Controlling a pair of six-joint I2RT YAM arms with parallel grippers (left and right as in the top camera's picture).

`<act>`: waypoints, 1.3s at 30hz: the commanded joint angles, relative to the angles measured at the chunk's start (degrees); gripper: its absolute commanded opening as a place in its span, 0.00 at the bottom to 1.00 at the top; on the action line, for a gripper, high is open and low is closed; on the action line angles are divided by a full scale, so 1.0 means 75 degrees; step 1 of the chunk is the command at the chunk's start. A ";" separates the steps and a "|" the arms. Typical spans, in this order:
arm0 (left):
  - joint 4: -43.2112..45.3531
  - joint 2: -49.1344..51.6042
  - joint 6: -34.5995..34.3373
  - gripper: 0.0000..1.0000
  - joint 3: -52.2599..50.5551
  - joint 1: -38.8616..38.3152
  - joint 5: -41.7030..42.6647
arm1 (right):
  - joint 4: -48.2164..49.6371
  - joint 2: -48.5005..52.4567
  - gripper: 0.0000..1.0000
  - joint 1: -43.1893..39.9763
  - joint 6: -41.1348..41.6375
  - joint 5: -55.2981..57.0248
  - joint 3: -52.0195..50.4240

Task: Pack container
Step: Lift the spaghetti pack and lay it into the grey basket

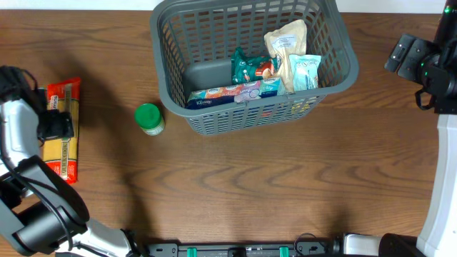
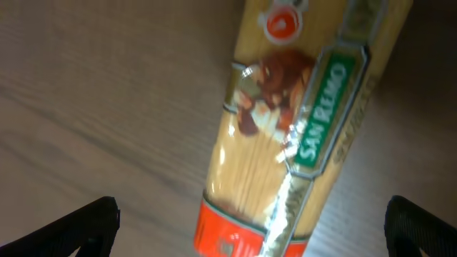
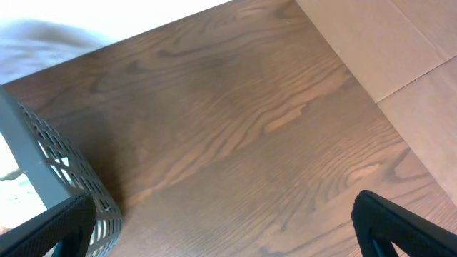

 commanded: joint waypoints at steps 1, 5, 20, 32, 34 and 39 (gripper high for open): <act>0.0224 0.0079 0.0286 0.99 0.0017 0.0254 0.0848 | -0.0009 -0.0003 0.99 -0.0032 0.0096 0.0128 0.0038; 0.0478 0.0221 0.0283 0.98 0.0017 0.0318 0.0962 | -0.0009 -0.0003 0.99 -0.0032 0.0096 0.0128 0.0038; 0.0848 0.1714 0.0283 0.98 0.0017 0.0326 0.1647 | -0.0009 -0.0003 0.99 -0.0032 0.0096 0.0128 0.0038; 0.0854 0.2562 0.0280 0.73 0.0017 0.0326 0.1658 | -0.0009 -0.0003 0.99 -0.0032 0.0096 0.0128 0.0038; 0.0877 0.2559 0.0280 0.29 0.0017 0.0323 0.1676 | -0.0009 -0.0003 0.99 -0.0032 0.0096 0.0128 0.0038; 0.0836 0.2509 0.0277 0.06 0.0026 0.0309 0.1711 | -0.0009 -0.0003 0.99 -0.0032 0.0096 0.0128 0.0038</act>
